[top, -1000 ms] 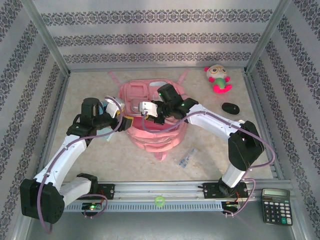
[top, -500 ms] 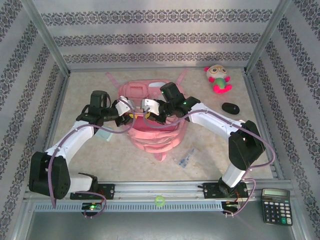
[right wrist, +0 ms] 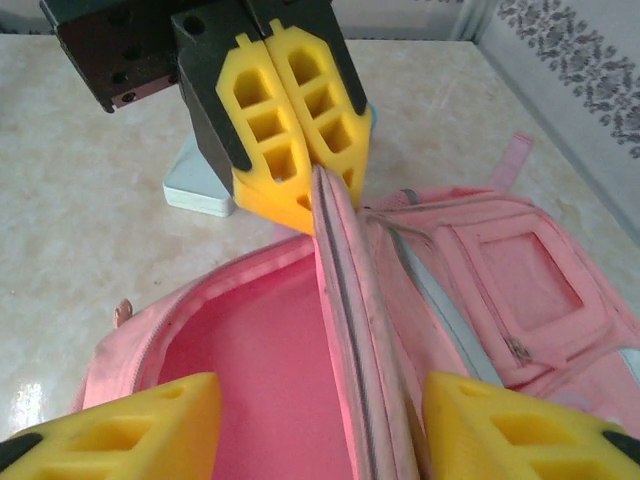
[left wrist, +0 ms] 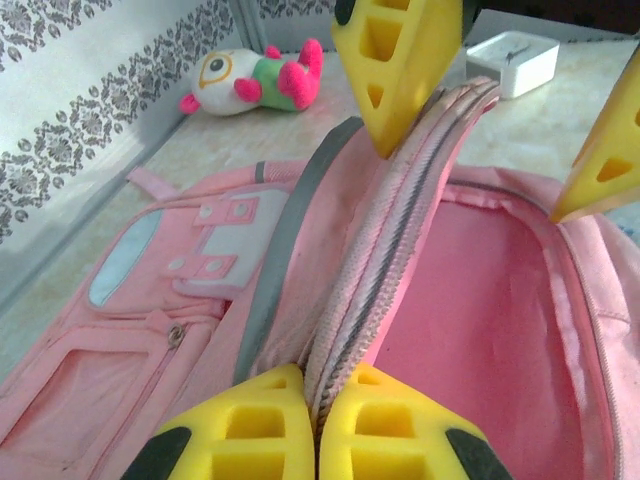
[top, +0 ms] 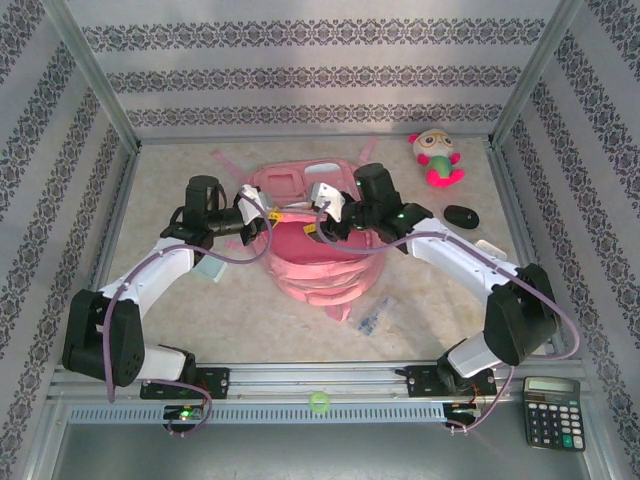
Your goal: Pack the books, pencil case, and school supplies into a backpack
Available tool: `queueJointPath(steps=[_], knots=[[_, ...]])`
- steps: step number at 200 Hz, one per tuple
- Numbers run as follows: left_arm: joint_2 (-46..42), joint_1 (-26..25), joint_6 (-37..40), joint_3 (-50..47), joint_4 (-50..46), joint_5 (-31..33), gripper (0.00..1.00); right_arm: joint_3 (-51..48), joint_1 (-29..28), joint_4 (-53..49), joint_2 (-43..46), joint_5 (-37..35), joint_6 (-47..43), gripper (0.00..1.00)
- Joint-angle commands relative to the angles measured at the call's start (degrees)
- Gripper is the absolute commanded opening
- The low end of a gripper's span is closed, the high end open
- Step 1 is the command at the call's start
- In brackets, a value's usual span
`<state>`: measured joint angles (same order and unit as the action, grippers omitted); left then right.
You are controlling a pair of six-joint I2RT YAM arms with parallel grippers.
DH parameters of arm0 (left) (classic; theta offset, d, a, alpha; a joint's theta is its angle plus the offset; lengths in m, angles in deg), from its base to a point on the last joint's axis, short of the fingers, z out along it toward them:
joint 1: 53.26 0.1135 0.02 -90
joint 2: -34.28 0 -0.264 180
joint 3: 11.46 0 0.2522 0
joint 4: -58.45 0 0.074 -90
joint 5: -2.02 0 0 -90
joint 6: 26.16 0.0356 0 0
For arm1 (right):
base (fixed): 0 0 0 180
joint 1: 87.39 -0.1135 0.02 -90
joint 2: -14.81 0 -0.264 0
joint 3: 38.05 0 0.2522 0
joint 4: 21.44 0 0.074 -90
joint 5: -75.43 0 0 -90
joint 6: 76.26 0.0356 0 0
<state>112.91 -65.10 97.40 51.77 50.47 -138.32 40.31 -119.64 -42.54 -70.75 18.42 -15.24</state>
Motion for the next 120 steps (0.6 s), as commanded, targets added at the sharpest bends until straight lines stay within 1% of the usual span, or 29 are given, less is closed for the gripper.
queueJointPath(steps=[1, 35, 45, 51, 60, 71, 81, 88, 101, 120], knots=[[0.4, -0.7, -4.2, -0.2, 7.4, -6.5, 0.00, -3.0, 1.7, 1.7, 1.4, -1.1, 1.2, 0.58], [0.3, -0.8, -4.0, 0.3, 6.4, -6.3, 0.00, -1.7, 4.3, -1.4, -0.6, -1.6, -1.6, 0.59], [0.2, -0.8, -4.4, 0.6, 5.3, -5.3, 0.00, -0.9, 4.4, -2.4, -1.5, -2.1, -2.3, 0.56], [-0.1, -0.8, -5.2, 0.8, 4.5, -4.4, 0.00, -0.5, 4.4, -2.4, -1.8, -2.3, -2.1, 0.52], [-0.5, -0.8, -7.5, 1.2, 3.3, -1.8, 0.05, 0.1, 4.4, -2.2, -2.0, -2.7, -0.4, 0.39], [-1.4, -0.8, -12.0, 1.4, 1.9, 3.1, 0.14, 0.6, 4.3, -1.7, -2.0, -2.8, 2.3, 0.25], [-2.4, -0.8, -17.6, 1.6, 0.1, 9.0, 0.33, 0.5, 4.1, -0.6, -1.7, -3.6, 5.3, 0.14], [-3.3, -0.7, -21.4, 2.1, -2.3, 13.4, 0.36, 0.1, 3.7, 0.4, -1.3, -4.8, 7.5, 0.10], [-5.4, -0.8, -27.8, 2.8, -8.0, 21.4, 0.40, -0.2, 2.6, 1.6, -0.7, -8.4, 12.1, 0.05], [-8.7, -0.8, -35.7, 3.8, -18.1, 34.3, 0.54, -0.2, 0.3, 2.8, -0.5, -14.1, 19.1, 0.05]])
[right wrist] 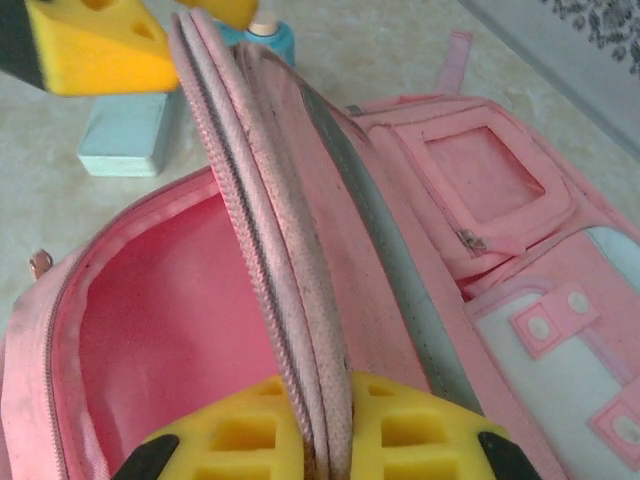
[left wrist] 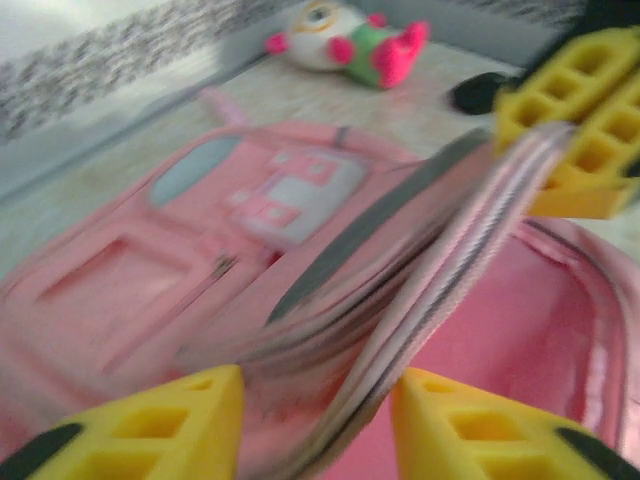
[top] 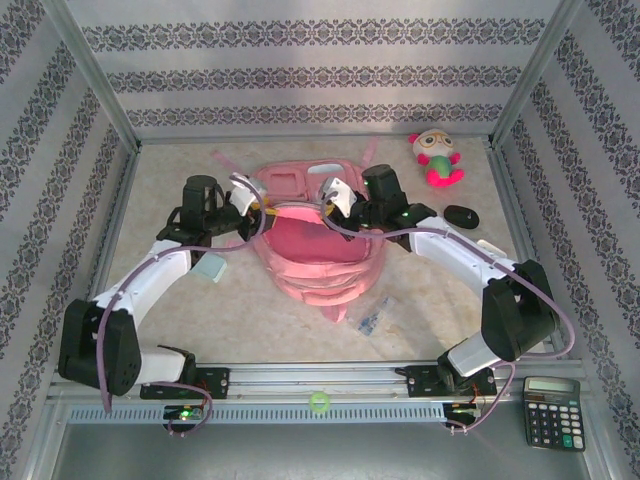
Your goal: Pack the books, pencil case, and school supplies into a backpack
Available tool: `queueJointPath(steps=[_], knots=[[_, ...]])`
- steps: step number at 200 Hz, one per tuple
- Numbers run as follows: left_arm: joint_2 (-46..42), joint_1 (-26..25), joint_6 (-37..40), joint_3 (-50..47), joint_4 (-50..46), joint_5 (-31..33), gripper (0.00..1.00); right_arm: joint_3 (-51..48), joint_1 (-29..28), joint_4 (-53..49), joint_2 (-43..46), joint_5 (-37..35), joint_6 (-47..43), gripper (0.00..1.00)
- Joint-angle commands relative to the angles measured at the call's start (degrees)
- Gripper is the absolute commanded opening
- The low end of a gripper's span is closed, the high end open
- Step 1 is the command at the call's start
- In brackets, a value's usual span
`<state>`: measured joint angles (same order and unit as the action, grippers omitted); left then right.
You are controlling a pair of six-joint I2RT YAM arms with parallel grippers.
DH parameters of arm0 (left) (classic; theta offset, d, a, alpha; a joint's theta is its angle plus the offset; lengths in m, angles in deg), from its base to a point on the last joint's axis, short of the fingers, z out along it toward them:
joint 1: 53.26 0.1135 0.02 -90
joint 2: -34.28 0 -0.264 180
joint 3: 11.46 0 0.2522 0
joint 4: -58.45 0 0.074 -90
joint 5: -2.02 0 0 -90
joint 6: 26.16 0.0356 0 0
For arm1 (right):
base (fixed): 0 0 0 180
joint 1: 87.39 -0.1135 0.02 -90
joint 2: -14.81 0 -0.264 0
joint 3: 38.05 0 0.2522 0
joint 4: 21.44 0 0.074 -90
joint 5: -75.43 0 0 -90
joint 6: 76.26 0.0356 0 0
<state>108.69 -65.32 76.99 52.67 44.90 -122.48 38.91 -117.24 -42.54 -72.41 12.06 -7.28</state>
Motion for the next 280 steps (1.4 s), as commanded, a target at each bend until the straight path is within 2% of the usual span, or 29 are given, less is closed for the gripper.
queueJointPath(steps=[1, 21, 46, 71, 77, 101, 140, 176, 208, 280], knots=[[-4.6, -0.6, -15.7, 2.9, -13.0, 18.9, 0.54, 1.2, -2.3, 2.8, 1.2, -8.0, 11.4, 0.05], [-7.3, -0.6, -22.3, 4.4, -23.9, 27.8, 0.66, 1.8, -4.7, 3.2, 1.2, -12.3, 16.7, 0.04], [-8.7, -0.6, -33.4, 6.1, -34.5, 34.8, 0.75, 2.1, -6.2, 4.1, 0.6, -14.3, 21.8, 0.04], [-6.8, -0.4, -41.0, 6.6, -41.6, 37.2, 0.81, 2.7, -7.1, 4.9, -0.5, -14.6, 23.8, 0.04], [-5.9, -0.2, -42.7, 6.4, -42.5, 37.8, 0.87, 3.1, -7.3, 4.9, -0.8, -14.6, 24.2, 0.04], [-2.7, 2.0, -47.8, 5.6, -42.8, 36.7, 0.89, 4.4, -7.6, 4.1, -1.7, -15.5, 25.7, 0.04], [0.5, 7.3, -56.2, 1.9, -37.8, 34.9, 0.92, 4.2, -7.7, 4.1, -1.5, -15.6, 26.6, 0.05], [8.8, 10.9, -63.3, 3.7, -39.9, 35.3, 0.94, 3.6, -8.0, 4.1, -1.4, -14.3, 26.7, 0.05], [15.1, 12.5, -65.2, 5.7, -38.9, 32.2, 0.96, 2.8, -8.3, 4.2, -0.7, -14.7, 26.6, 0.05], [21.0, 13.2, -66.9, 6.1, -36.5, 31.9, 0.91, 1.7, -8.8, 4.3, 0.3, -15.0, 26.1, 0.06]])
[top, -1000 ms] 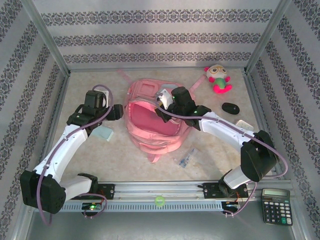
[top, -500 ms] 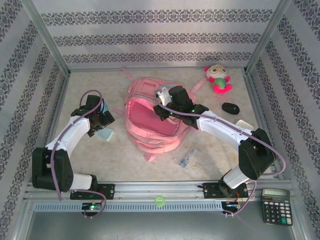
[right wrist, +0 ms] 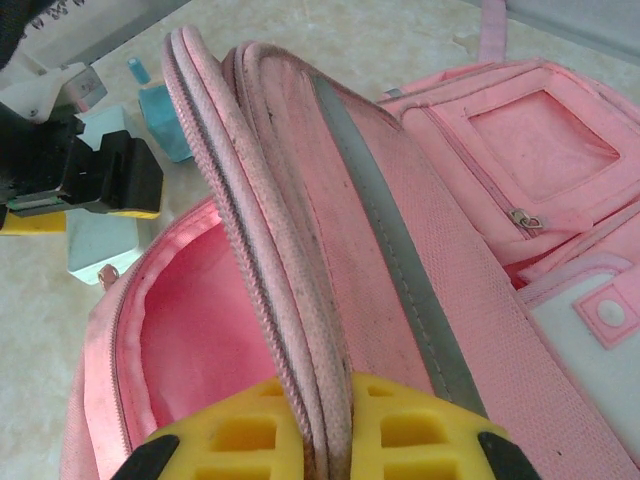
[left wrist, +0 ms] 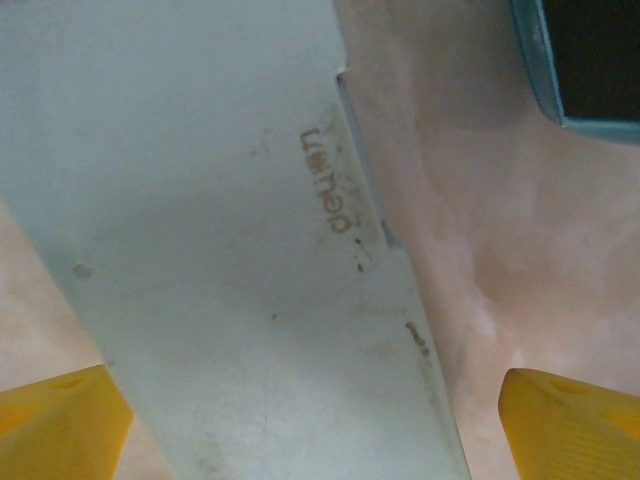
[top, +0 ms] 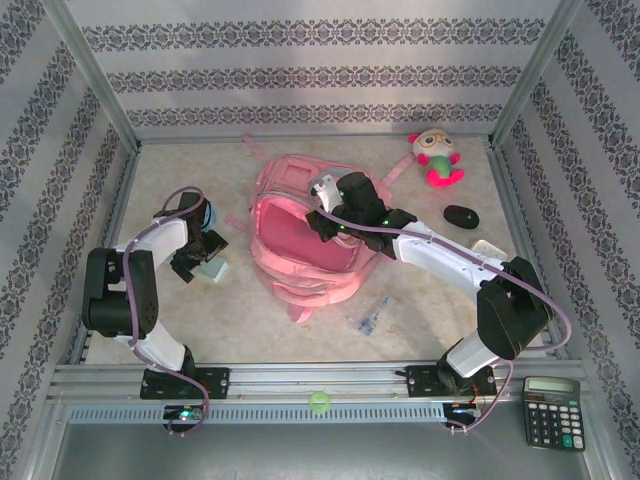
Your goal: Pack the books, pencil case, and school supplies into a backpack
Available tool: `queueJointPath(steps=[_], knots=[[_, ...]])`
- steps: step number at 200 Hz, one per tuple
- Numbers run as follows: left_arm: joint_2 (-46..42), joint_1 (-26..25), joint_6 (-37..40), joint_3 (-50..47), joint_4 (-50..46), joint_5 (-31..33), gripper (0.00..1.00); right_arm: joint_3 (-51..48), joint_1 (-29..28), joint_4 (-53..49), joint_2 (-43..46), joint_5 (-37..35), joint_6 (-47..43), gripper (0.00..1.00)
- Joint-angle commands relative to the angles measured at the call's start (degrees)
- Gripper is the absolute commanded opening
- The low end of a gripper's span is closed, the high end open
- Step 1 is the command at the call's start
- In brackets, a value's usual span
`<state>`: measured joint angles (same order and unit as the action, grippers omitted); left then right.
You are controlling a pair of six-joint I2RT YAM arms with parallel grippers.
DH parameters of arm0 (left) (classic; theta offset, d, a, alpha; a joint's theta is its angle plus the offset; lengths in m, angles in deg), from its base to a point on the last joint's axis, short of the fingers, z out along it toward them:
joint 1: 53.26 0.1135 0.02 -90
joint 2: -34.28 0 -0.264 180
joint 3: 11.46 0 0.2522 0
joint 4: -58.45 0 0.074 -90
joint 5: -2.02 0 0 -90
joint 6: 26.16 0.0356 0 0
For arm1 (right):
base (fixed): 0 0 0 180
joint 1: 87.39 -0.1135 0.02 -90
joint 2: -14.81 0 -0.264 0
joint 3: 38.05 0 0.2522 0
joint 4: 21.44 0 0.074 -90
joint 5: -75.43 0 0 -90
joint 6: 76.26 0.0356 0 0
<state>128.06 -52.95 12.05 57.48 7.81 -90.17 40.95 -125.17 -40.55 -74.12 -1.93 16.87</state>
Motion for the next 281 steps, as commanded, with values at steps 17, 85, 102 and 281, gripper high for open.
queueJointPath(steps=[17, 85, 102, 281], knots=[[2.9, 0.8, -2.6, 1.3, 0.2, -0.8, 0.88, -0.1, -0.9, 2.3, 2.0, -1.0, 1.9, 0.06], [-0.4, 0.9, -2.4, -1.0, -2.5, 1.3, 0.58, -0.2, -1.0, 2.2, 2.4, -1.4, 1.2, 0.06], [-4.2, 0.8, -1.8, -2.2, -4.3, 2.0, 0.51, 0.2, -0.8, 1.9, 2.7, -1.2, 1.7, 0.06], [-36.1, -4.5, 72.8, -1.2, -4.6, -38.9, 0.21, 13.5, 8.0, -19.9, 0.3, 17.0, 3.4, 0.00]])
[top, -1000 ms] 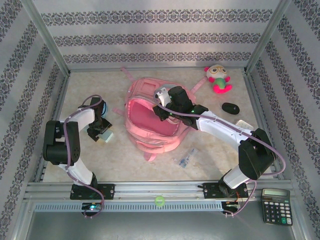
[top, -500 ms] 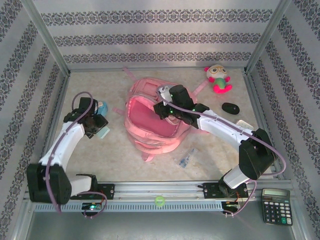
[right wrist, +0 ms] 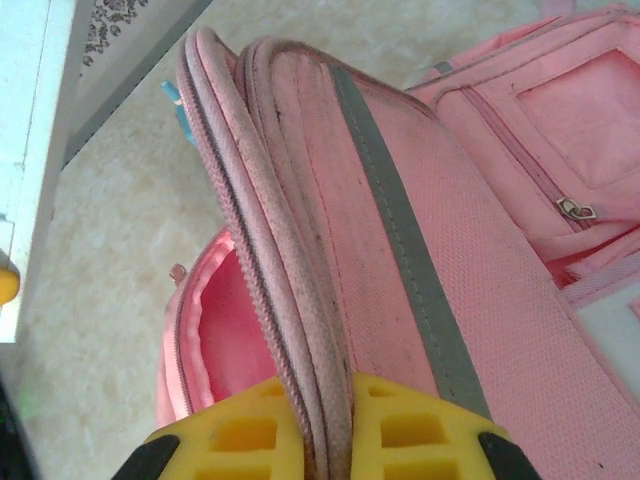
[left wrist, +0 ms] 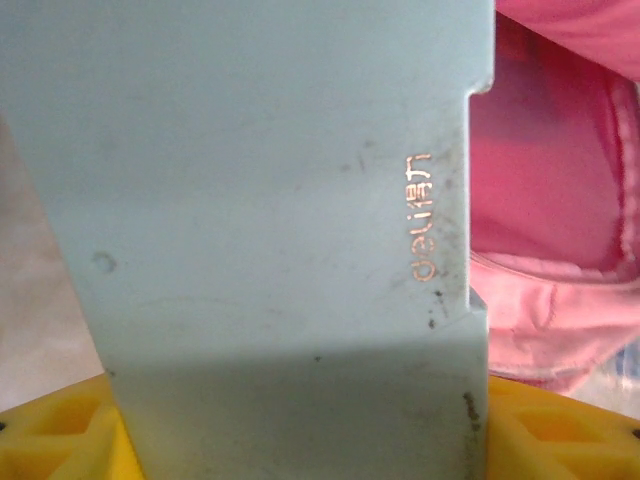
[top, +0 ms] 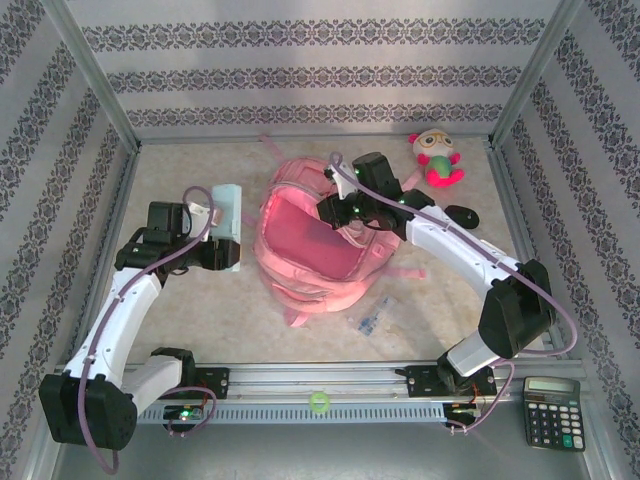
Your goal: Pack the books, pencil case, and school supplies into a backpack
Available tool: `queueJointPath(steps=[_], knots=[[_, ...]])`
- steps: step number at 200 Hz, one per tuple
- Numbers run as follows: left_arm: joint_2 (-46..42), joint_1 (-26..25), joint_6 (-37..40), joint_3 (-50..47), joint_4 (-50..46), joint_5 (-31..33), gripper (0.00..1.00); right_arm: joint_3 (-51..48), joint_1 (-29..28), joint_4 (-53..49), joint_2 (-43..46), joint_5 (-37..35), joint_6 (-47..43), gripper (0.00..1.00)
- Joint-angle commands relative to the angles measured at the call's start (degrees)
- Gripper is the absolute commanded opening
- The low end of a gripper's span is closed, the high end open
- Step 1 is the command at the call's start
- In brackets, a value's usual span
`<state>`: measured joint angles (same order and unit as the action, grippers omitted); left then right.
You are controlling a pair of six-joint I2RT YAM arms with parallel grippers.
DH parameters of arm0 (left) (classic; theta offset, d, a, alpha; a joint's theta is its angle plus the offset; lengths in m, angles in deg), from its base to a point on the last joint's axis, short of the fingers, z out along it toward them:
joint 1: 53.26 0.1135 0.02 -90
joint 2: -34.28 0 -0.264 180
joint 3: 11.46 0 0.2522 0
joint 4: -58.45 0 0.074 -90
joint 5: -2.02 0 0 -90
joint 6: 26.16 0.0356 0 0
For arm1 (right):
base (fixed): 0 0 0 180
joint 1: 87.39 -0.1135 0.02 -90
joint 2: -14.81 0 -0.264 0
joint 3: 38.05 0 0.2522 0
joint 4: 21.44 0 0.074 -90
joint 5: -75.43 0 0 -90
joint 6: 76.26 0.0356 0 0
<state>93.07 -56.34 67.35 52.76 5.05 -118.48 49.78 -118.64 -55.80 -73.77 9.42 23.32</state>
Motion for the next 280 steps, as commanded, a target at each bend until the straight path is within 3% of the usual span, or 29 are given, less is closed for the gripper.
queueJointPath(steps=[1, 15, 48, 101, 167, 199, 224, 280], knots=[[-1.1, -1.2, 18.1, 3.6, -2.0, -10.9, 0.21, 4.7, 1.5, -4.9, -0.1, 5.8, -3.1, 0.00], [-2.2, -3.0, 25.6, 3.8, -3.4, -13.8, 0.22, 6.6, 2.2, -7.8, -1.2, 6.6, -4.4, 0.00], [-2.6, -7.4, 40.3, 5.1, -6.0, -13.2, 0.23, 9.7, 2.7, -12.7, -2.6, 8.5, -8.1, 0.00], [10.2, -19.8, 55.3, 16.8, -14.6, 6.2, 0.23, 12.0, 2.2, -15.1, -3.2, 10.8, -10.5, 0.00], [25.5, -27.2, 53.0, 26.3, -19.9, 14.4, 0.24, 14.0, 1.9, -16.4, -4.1, 9.2, -9.6, 0.00], [25.5, -27.9, 55.6, 24.4, -22.3, 16.2, 0.24, 14.6, 2.7, -15.1, -3.9, 10.0, -8.2, 0.01], [24.4, -27.9, 53.4, 23.3, -20.6, 17.6, 0.25, 15.5, 2.9, -14.9, -4.0, 10.9, -7.8, 0.00], [34.5, -29.6, 49.0, 30.6, -20.4, 25.6, 0.28, 15.0, 1.4, -14.8, -3.1, 11.7, -8.6, 0.01]])
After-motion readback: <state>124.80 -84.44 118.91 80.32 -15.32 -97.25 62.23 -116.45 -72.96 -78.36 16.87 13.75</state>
